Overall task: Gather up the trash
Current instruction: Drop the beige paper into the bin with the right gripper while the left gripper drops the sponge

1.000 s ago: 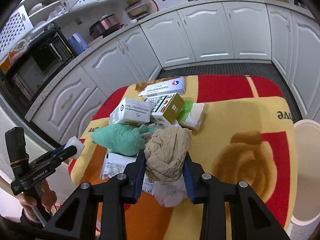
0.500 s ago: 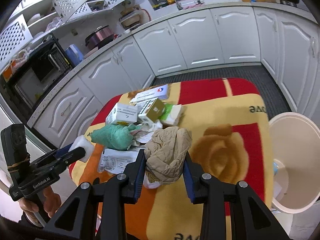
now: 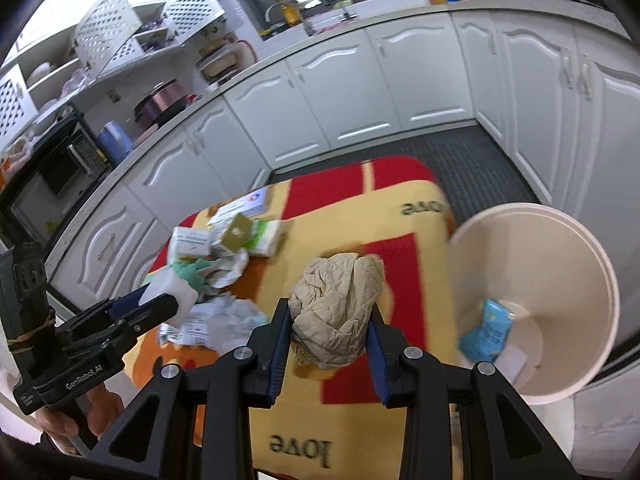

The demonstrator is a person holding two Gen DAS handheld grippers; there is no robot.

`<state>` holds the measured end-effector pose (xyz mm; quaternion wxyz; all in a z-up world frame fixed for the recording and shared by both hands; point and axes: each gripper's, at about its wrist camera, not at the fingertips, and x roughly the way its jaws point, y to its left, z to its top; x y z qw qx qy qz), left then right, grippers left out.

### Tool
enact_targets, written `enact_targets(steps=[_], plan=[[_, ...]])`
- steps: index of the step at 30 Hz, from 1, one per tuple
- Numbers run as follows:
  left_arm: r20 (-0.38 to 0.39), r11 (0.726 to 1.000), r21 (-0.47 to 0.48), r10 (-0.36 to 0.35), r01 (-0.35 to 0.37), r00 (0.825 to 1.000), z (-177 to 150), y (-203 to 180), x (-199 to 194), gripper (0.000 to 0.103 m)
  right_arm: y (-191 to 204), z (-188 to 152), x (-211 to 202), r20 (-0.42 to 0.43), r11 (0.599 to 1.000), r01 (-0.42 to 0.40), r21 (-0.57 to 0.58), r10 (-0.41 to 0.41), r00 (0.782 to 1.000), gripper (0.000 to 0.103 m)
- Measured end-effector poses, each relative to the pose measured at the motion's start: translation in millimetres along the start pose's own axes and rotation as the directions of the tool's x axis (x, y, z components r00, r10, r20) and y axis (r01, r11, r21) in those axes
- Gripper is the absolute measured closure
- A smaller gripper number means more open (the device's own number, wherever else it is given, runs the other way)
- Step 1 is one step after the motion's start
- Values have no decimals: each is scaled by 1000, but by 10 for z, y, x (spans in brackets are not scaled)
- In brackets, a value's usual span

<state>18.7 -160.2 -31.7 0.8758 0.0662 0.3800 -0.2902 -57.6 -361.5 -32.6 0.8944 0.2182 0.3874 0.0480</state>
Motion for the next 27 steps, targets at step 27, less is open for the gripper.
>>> enact_targets(steps=[27], plan=[[-137,983,63,-160,170,978,417,-1274,1123,60,-1371,-192,-232,-29,958,194,212,-192,981,70]])
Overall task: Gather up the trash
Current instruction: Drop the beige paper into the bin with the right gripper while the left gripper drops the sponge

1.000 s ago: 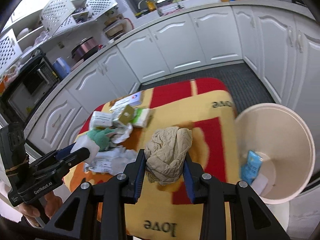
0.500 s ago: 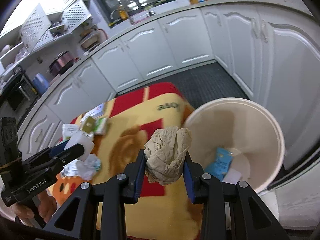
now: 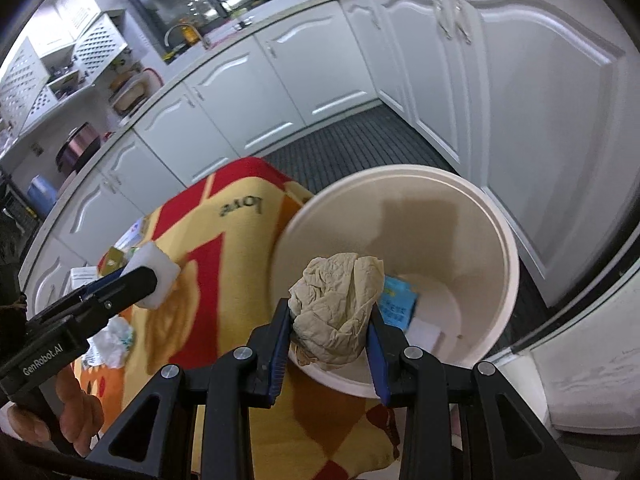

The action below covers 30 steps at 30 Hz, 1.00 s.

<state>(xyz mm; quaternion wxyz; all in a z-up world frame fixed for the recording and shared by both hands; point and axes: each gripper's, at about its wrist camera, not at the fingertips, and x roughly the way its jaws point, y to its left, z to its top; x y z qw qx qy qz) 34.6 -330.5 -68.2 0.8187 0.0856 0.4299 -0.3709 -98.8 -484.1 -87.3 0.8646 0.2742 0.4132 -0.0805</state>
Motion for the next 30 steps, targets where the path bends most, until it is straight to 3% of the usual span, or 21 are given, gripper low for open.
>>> enact_targets(steps=[16,24,25,27,30], plan=[[-54,1000,-22,-19,18,998,100,-202,533,59,-451,-26,241,-59,994,66,86,-61,996,70],[-52,999,-20,-39,38,998,129,-274,604,49,-474,-21,355,-81,992,87,91,-79,994,70],[-50,999,-24,-42,41,998,132,-273,607,48,-472,-15,371,-81,992,90,88,-83,993,67],[-53,999,-25,-40,39,998,131,-273,617,45,-457,-8,387,-78,991,105,84,-98,992,52],[-58,999,-20,-37,36,998,124,-270,609,43,-458,-19,383,-72,991,108,85,-102,992,48]])
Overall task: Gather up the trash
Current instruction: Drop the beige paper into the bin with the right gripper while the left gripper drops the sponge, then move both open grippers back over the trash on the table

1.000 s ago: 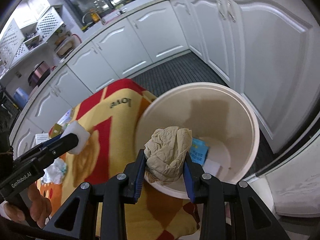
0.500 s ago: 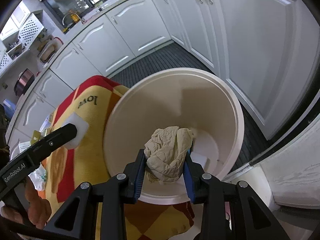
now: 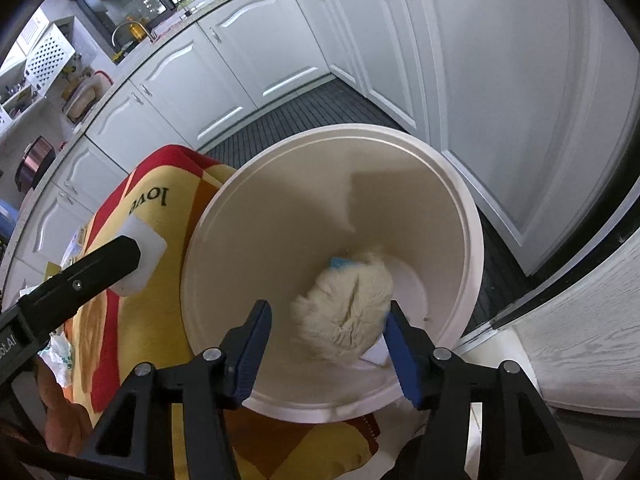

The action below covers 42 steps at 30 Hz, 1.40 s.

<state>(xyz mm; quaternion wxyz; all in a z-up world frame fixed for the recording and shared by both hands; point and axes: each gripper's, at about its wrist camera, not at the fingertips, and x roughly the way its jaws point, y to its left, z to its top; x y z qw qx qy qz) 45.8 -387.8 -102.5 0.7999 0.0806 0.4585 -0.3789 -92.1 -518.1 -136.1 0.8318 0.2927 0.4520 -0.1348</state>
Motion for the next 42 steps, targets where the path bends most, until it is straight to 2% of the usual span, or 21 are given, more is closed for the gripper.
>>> enact_targets(steps=[10,23,27,31,40,42], plan=[[2,1000,1,12,-12,1000,-71,87,-128,42,16,-50,-116,12,1000,-12,12,12,1000,48],[57,995,-42,88,-85,994,-294,362,-688,42,404,-153,-347,30,997,-63,-46,64,997,48],[65,991,-65,120,-116,991,-430,533,-909,42,623,-191,-428,35,992,-90,-84,93,995,46],[74,985,-102,149,-141,986,-595,773,-1187,42,932,-250,-458,26,981,-131,-141,136,990,40],[73,953,-195,248,-230,966,-1058,1480,-1804,42,1659,-482,-277,-70,936,-249,-249,239,969,39],[64,942,-230,265,-244,962,-1193,1689,-1926,37,1824,-540,-220,-96,925,-270,-269,253,963,37]])
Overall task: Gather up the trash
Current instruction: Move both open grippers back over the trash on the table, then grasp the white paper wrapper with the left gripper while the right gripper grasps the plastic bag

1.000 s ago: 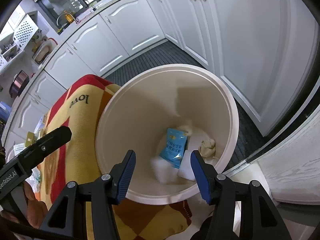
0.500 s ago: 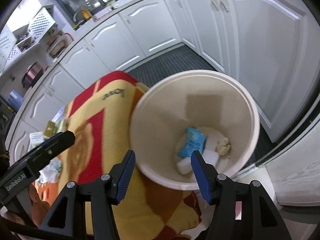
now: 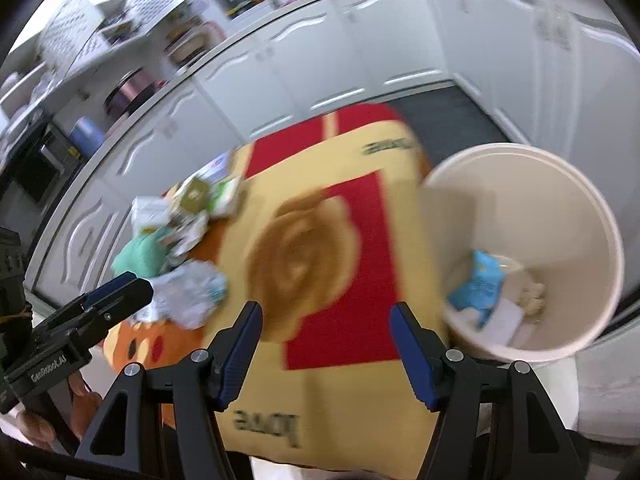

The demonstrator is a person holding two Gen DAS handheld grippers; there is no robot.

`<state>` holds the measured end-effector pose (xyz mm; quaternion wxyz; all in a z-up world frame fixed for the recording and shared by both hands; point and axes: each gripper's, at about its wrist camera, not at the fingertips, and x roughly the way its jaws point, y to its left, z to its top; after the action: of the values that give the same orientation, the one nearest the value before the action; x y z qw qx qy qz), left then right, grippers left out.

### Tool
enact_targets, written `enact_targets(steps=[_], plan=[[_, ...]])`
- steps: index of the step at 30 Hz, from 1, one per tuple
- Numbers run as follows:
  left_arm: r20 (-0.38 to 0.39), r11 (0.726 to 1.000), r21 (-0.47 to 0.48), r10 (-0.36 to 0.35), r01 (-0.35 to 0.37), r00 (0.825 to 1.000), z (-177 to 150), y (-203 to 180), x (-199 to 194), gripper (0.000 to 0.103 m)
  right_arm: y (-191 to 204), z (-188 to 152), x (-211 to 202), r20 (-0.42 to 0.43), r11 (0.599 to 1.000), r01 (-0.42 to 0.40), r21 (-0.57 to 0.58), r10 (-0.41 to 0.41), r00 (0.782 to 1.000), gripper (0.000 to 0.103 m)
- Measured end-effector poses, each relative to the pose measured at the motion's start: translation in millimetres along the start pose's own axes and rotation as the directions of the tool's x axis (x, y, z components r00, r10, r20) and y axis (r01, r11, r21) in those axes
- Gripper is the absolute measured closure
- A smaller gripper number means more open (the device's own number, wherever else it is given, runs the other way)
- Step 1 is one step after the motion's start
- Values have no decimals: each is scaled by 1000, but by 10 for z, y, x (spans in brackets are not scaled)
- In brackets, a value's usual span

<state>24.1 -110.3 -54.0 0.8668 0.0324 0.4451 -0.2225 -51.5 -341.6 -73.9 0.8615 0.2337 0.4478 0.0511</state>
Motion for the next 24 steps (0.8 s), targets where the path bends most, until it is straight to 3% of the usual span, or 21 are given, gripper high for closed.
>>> enact_targets(steps=[2,8,19,23,24], plan=[[-5,999,-36,5,-5,1000,-63,220,-41,32,166,0,113,-21,999,-27,-24,27,999,35],[-32,990,-133,44,-48,999,-204,789,-29,31,593,-11,393,-64,992,-85,-96,79,995,34],[-53,959,-281,-60,42,997,-165,1119,380,31,993,70,940,-112,984,-104,-146,88,990,34],[-19,937,-337,-103,91,995,-172,1162,448,33,965,89,979,-91,985,-82,-152,69,993,59],[-17,942,-323,-105,94,994,-172,1128,444,45,943,93,961,-91,985,-87,-152,74,993,61]])
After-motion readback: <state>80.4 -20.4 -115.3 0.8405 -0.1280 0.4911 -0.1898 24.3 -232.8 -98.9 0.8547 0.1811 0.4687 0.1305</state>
